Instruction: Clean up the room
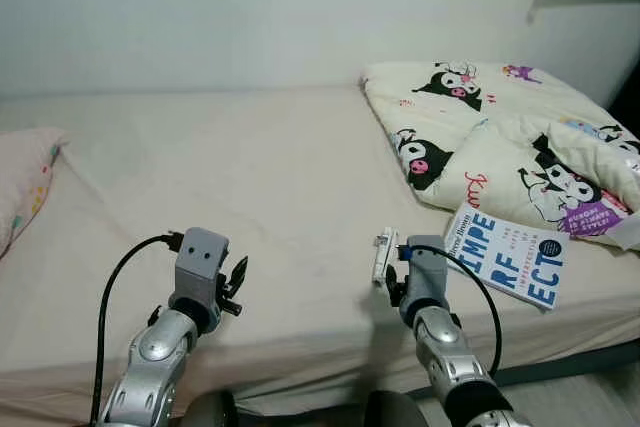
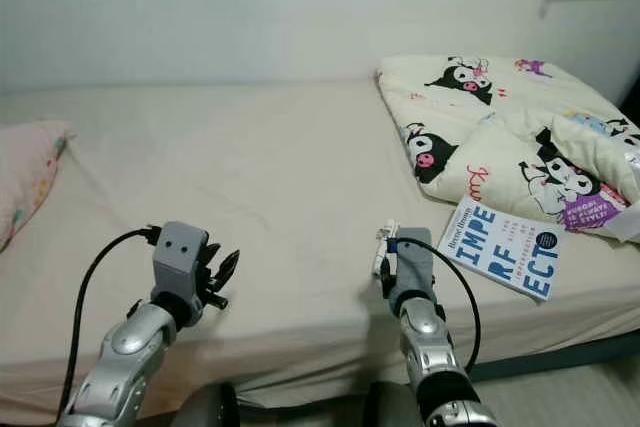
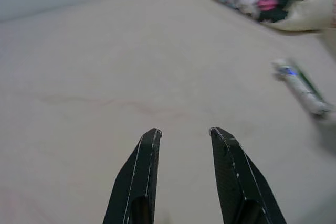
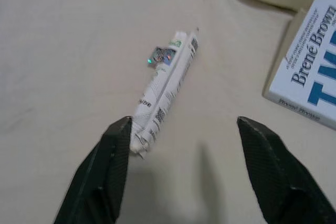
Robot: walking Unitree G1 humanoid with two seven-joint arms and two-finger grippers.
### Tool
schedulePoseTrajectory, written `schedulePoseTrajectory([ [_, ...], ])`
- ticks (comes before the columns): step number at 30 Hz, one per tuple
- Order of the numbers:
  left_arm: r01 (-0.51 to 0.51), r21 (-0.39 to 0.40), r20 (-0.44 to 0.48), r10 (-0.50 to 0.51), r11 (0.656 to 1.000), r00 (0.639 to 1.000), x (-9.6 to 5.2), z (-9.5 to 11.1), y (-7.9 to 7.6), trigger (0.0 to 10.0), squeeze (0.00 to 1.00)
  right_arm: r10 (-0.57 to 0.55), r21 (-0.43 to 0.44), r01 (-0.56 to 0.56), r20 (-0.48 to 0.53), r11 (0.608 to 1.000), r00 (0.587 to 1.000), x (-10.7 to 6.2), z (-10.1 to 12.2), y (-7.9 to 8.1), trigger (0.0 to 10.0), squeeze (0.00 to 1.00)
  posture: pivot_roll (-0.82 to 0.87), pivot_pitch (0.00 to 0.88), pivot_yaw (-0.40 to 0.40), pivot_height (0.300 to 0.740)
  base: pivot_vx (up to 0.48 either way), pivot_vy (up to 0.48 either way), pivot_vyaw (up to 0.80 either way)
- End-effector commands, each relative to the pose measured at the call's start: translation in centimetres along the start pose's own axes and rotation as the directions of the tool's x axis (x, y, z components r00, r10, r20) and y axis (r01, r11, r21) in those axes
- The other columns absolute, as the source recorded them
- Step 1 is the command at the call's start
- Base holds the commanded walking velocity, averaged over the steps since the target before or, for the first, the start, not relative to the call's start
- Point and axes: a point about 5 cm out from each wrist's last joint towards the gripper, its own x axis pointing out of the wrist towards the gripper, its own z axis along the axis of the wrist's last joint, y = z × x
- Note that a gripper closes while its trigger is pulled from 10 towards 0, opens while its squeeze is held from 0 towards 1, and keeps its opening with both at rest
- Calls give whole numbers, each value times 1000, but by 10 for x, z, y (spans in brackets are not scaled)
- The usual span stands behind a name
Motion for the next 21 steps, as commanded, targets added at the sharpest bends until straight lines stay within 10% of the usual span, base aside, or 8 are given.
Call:
schedulePoseTrajectory([
  [1, 43, 35, 6, -44, 998, 999, -5, 1, -1, 10000, 0, -17, 23, 18, -30, 1000, 999, 1, -2, -3, 10000, 1000, 122, 95, -90, 581, 0, 0, 0],
  [21, 263, 172, 44, -274, 949, 961, -52, 40, -21, 10000, 0, 12, 83, -13, 11, 996, 1000, 20, 33, -7, 10000, 1000, 275, 267, -92, 581, 0, 0, 0],
])
